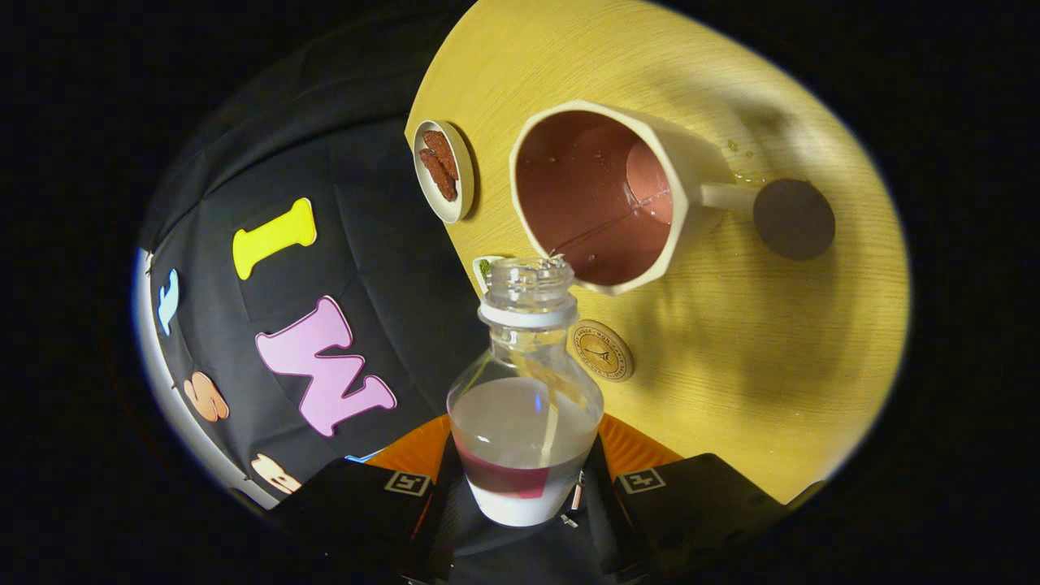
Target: Take the bottle from table, then pour the juice into the cup, finally place the bottle on the coaster
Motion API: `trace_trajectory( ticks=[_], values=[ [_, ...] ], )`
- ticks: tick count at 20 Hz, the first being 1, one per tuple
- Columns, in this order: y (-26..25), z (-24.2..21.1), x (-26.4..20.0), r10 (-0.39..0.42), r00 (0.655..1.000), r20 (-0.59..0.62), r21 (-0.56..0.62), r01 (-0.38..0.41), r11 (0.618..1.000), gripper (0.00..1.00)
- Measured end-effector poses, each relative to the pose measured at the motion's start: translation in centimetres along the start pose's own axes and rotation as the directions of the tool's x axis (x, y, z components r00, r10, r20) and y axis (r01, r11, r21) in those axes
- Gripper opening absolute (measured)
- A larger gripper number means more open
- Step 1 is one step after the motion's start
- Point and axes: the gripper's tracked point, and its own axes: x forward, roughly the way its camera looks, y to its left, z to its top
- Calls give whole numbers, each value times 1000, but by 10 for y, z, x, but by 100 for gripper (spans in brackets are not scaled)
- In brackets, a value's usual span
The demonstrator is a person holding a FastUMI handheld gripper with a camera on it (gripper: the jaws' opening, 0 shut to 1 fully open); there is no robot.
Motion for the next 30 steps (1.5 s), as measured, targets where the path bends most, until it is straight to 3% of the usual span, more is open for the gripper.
trace_trajectory(
  ticks=[12, 15, 25, 30],
  values=[
    [9, -2, 6, -13, 1000, -19, 136, 16, 991, 68],
    [6, -4, 4, -47, 998, -34, 162, 52, 985, 68],
    [19, 7, -2, -40, 998, -53, 351, 56, 935, 69],
    [21, 8, -5, -46, 995, -85, 386, 75, 920, 69]
  ],
)
